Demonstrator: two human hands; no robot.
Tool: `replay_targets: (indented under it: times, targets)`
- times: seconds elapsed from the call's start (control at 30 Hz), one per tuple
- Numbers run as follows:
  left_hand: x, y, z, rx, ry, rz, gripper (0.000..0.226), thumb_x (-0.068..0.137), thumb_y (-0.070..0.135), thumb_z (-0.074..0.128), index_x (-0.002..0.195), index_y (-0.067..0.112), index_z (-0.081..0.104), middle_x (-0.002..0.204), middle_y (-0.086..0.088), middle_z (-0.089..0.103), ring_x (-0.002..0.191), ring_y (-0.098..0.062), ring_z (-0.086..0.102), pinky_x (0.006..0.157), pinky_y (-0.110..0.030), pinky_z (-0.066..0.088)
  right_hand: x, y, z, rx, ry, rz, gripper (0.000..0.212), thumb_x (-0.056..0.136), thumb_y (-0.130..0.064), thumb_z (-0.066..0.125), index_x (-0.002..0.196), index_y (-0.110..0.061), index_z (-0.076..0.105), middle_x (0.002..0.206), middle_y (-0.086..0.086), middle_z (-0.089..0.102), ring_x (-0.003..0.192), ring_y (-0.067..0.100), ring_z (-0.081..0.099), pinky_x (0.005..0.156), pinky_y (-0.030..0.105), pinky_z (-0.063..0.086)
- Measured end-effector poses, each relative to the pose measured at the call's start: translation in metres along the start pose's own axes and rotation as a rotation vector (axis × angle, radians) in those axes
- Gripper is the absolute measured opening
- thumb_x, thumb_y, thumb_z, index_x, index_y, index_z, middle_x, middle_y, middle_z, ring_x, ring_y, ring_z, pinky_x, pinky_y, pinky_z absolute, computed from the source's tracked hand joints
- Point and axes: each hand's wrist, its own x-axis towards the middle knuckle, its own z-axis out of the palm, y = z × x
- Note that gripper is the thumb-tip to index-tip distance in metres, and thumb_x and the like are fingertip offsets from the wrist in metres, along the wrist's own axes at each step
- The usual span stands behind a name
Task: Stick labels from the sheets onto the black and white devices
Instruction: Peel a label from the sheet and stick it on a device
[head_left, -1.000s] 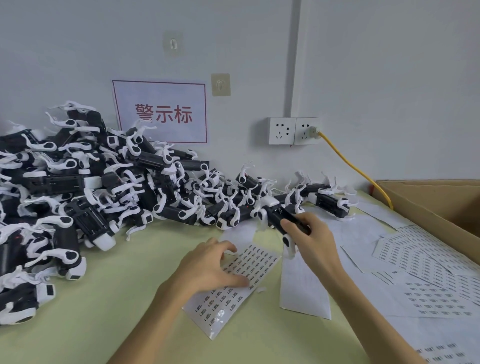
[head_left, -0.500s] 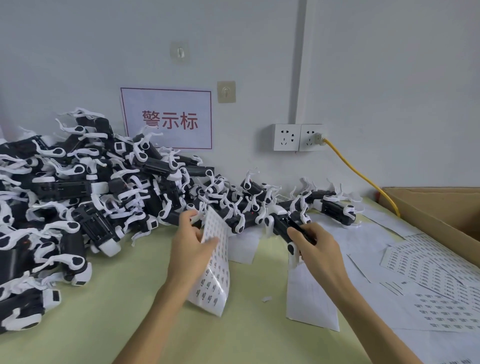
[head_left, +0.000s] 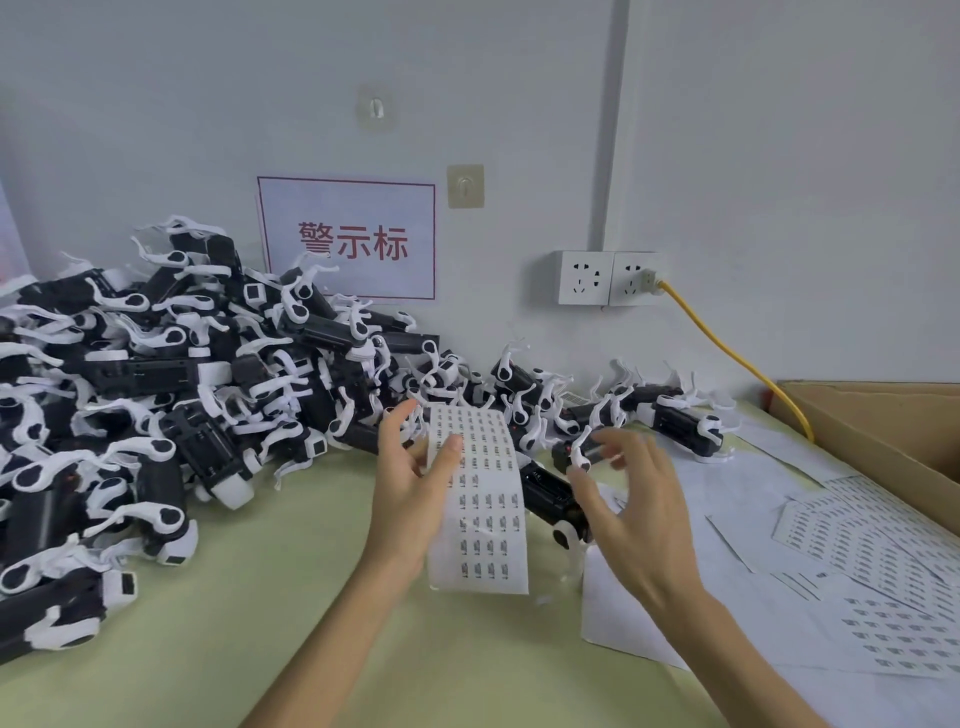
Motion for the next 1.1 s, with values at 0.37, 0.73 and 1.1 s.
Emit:
replay_targets:
  times: [0.37,0.73,1.1]
  targets:
    - [-0.025,0.013,0.022,-0.336,-0.412,-0.238,0.077,0.077,0.028,0.085,0.143,0.027,0.045,0.096,-0.007,0.076,0.09,-0.021,0.074,0.074,-0.03,0.058,-0.01,-0.019,0.005,0.04,-0.031,-0.395,0.035,0.092,-0.044,0.063,0.118,-0.022,0.069,0.119,-0.01,0.059,0.111,0.01,0.056,0.096,0.035,0.045]
    - [-0.028,0.009,0.024,-0.149,-0.518,-0.26,0.037,0.084,0.012,0.065,0.114,0.029,0.078,0.107,-0.007,0.077,0.093,-0.016,0.071,0.077,-0.027,0.056,-0.002,-0.001,0.007,0.126,0.113,-0.307,0.016,0.091,-0.035,0.062,0.105,-0.028,0.068,0.106,-0.018,0.058,0.1,0.005,0.057,0.081,0.045,0.052]
    - [-0.026,0.01,0.02,-0.158,-0.564,-0.291,0.046,0.081,0.012,0.071,0.126,0.023,0.073,0.112,-0.011,0.075,0.097,-0.02,0.07,0.083,-0.034,0.055,-0.003,-0.003,0.004,0.138,0.037,-0.247,0.014,0.091,-0.051,0.064,0.101,-0.041,0.062,0.103,-0.022,0.061,0.094,0.01,0.064,0.078,0.028,0.051]
